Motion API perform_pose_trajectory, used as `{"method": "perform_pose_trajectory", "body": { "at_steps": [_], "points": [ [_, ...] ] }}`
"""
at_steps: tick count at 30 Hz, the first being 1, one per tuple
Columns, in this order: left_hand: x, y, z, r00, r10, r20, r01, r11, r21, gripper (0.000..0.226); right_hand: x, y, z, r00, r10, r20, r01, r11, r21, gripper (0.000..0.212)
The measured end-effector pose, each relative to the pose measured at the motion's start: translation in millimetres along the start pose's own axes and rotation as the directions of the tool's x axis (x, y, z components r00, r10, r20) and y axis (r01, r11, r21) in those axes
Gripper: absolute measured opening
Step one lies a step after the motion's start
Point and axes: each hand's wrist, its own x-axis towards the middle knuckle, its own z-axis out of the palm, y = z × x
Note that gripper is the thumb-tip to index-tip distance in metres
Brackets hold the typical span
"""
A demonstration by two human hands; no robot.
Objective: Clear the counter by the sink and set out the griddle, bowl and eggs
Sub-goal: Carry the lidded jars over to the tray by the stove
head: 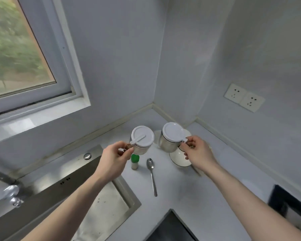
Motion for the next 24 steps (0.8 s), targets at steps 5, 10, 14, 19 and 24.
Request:
{"method": "perform_pose_trajectory", "body": {
  "at_steps": [5, 10, 14, 19, 24],
  "points": [
    [-32.7, 33.5, 45.1, 0.986, 0.043, 0.164, -0.041, 0.999, -0.014, 0.018, -70.6, 41.9, -59.5, 0.992, 0.076, -0.099, -0.074, 0.997, 0.031, 0.011],
    [-71.5, 62.7, 106.5, 0.928, 0.079, 0.364, -0.072, 0.997, -0.034, 0.020, -145.5, 101.3, -120.0, 0.953, 0.200, -0.229, -0.174, 0.976, 0.128, 0.013],
    [-121.6, 90.9, 165.1, 0.862, 0.092, 0.498, -0.079, 0.996, -0.048, 0.019, -218.1, 148.0, -170.7, 0.910, 0.272, -0.314, -0.229, 0.959, 0.167, 0.014],
    [-215.9, 128.4, 249.7, 0.746, 0.118, 0.655, -0.088, 0.993, -0.079, 0.028, -335.3, 201.8, -242.4, 0.839, 0.370, -0.400, -0.309, 0.928, 0.209, 0.015],
    [-310.1, 146.0, 324.2, 0.624, 0.149, 0.767, -0.114, 0.989, -0.099, 0.031, -439.0, 257.5, -289.4, 0.745, 0.474, -0.469, -0.353, 0.877, 0.325, 0.017]
  ]
}}
